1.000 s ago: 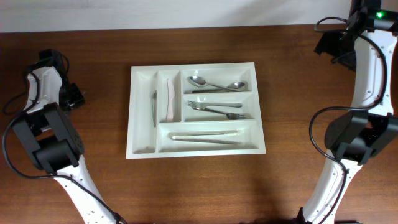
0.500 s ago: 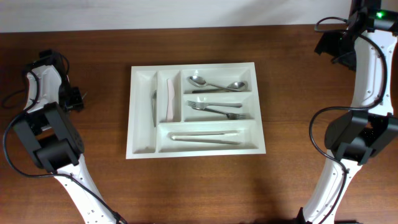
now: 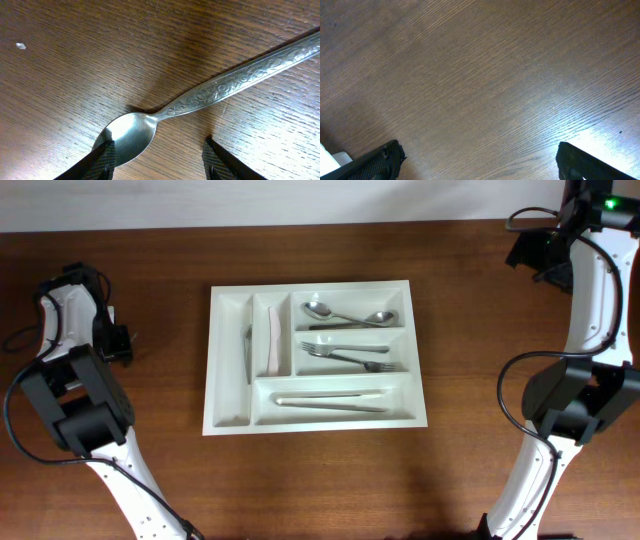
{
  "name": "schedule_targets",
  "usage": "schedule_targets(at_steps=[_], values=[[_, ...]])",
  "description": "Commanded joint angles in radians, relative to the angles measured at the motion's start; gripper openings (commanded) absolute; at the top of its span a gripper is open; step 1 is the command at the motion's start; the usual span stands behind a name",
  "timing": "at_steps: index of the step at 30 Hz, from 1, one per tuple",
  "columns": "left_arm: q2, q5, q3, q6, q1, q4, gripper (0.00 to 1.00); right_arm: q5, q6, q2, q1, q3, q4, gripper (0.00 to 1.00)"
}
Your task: Pack container
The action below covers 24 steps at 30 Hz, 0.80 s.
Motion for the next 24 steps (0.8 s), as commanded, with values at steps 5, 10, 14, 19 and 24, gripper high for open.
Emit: schedule_targets(at_steps=[5, 10, 14, 19, 24], values=[[0.160, 0.016, 0.076, 0.023, 0.028, -0.081, 0.58, 0.002, 0.005, -0.026, 0.005, 0.000, 0.000, 0.99], [0.160, 0.016, 0.164, 0.023, 0.028, -0.130, 0.58, 0.002, 0.005, -0.026, 0.005, 0.000, 0.000, 0.99], [0.160, 0.025, 0.182, 0.023, 0.028, -0.144, 0.58, 0.002, 0.005, -0.026, 0.005, 0.000, 0.000, 0.99], [0.158, 0.095, 0.203, 0.023, 0.026, -0.148, 0.58, 0.002, 0.005, -0.026, 0.005, 0.000, 0.000, 0.99], [0.151, 0.165, 0.287, 0.023, 0.024, -0.171, 0.59, 0.002, 0.005, -0.026, 0.005, 0.000, 0.000, 0.99]])
